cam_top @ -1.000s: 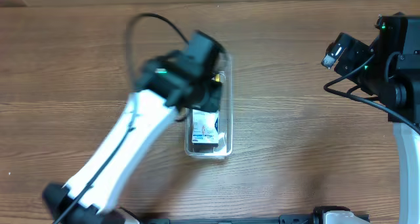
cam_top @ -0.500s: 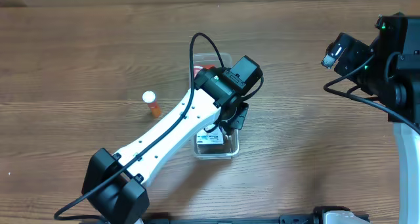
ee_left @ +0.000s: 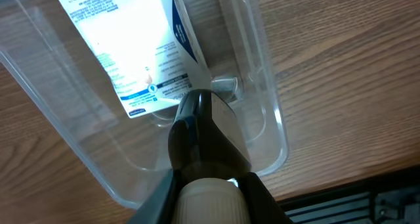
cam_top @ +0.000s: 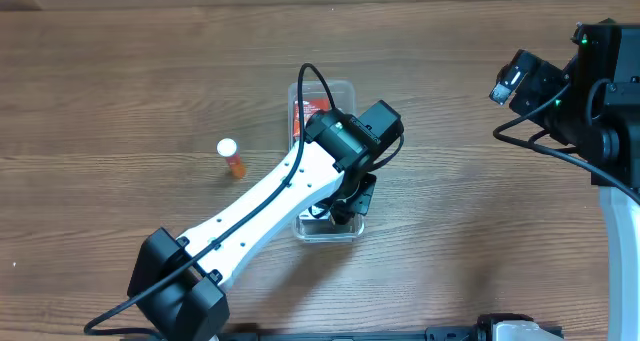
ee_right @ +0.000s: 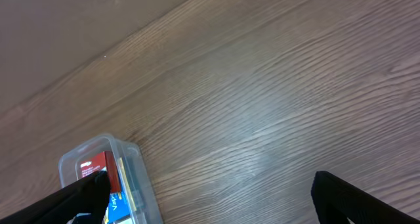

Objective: Pack container
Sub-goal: 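Carry the dark bottle into the container's near end and release, then move the left gripper to the orange tube and grasp it, then lower the orange tube into the container beside the bottle, release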

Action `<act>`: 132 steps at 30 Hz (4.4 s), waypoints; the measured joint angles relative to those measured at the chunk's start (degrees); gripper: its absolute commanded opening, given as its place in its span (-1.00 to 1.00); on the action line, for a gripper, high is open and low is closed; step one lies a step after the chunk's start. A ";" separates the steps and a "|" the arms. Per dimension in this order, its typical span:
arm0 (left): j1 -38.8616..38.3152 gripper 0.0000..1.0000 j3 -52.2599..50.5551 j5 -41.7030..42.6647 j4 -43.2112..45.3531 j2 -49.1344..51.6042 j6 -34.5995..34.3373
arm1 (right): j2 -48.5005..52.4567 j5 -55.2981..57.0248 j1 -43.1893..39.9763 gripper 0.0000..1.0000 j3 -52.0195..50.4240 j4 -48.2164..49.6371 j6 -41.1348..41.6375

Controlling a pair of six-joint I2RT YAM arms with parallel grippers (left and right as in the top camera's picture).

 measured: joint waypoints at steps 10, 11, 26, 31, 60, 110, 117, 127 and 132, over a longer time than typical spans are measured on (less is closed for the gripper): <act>-3.48 -0.66 -6.60 -0.20 6.78 -0.02 -4.04 | 0.00 0.02 0.00 1.00 0.00 0.02 0.04; -3.50 -0.65 -7.30 -0.13 7.56 -0.35 -4.09 | 0.00 0.02 0.00 1.00 0.00 0.00 0.04; -1.38 -0.55 -10.80 -2.01 13.55 -2.95 -2.62 | 0.00 0.02 0.00 1.00 0.00 0.00 0.04; 0.46 -0.41 -9.22 -2.84 13.33 -2.62 2.97 | 0.00 0.02 0.00 1.00 0.00 0.02 0.04; 0.87 0.08 -6.25 2.08 11.47 -1.73 26.67 | -0.02 0.02 0.00 1.00 0.00 0.02 0.02; 37.16 0.33 -11.93 -2.82 15.56 -2.47 23.52 | 0.00 0.02 0.00 1.00 0.00 0.02 0.02; 37.16 0.11 -11.93 -3.08 18.03 -2.47 23.61 | 0.00 0.04 0.00 1.00 0.00 0.02 0.04; 37.16 -0.54 -11.93 -3.28 14.88 -2.47 23.78 | 0.00 0.02 0.00 1.00 0.00 0.00 0.02; 37.16 -0.69 -9.31 -3.50 7.82 -2.43 24.44 | 0.00 0.02 0.00 1.00 0.00 0.02 0.04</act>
